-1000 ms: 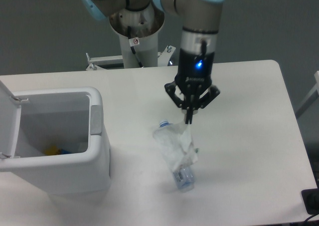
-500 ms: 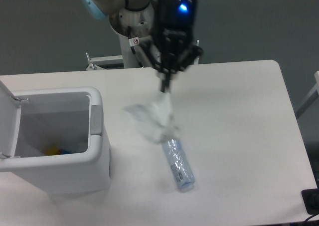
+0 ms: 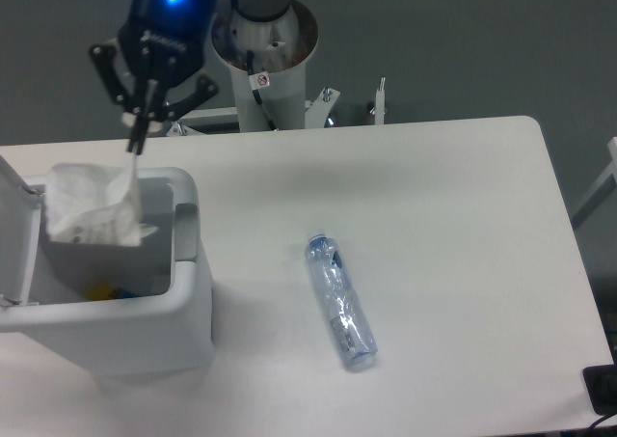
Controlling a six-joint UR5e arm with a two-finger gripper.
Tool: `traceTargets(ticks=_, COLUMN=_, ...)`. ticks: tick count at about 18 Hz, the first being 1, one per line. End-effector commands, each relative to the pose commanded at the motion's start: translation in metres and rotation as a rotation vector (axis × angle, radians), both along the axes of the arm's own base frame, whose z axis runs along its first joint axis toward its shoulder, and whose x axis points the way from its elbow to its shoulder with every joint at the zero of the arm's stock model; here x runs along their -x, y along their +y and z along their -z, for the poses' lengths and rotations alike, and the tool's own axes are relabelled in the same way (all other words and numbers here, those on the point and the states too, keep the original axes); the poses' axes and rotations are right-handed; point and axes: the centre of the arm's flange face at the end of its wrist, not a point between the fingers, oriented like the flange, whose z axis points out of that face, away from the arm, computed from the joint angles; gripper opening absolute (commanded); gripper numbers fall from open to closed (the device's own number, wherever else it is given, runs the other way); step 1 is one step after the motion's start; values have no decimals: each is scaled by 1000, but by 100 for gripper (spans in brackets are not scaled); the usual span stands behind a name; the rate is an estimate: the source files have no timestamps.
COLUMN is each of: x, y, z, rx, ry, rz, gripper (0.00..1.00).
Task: Place the trash in the trash can
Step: 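Carry the tissue over the white bin and open the gripper, then move the open gripper over the clear plastic bottle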
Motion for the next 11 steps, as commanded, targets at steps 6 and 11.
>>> traceTargets(ticks=6, x=2, y=10, z=-1, rx=-5, ry=21, rz=11, gripper=100)
traceTargets(ticks=11, x=10, y=-1, z=-15, rx=-23, ry=7, rz=-39, gripper=100)
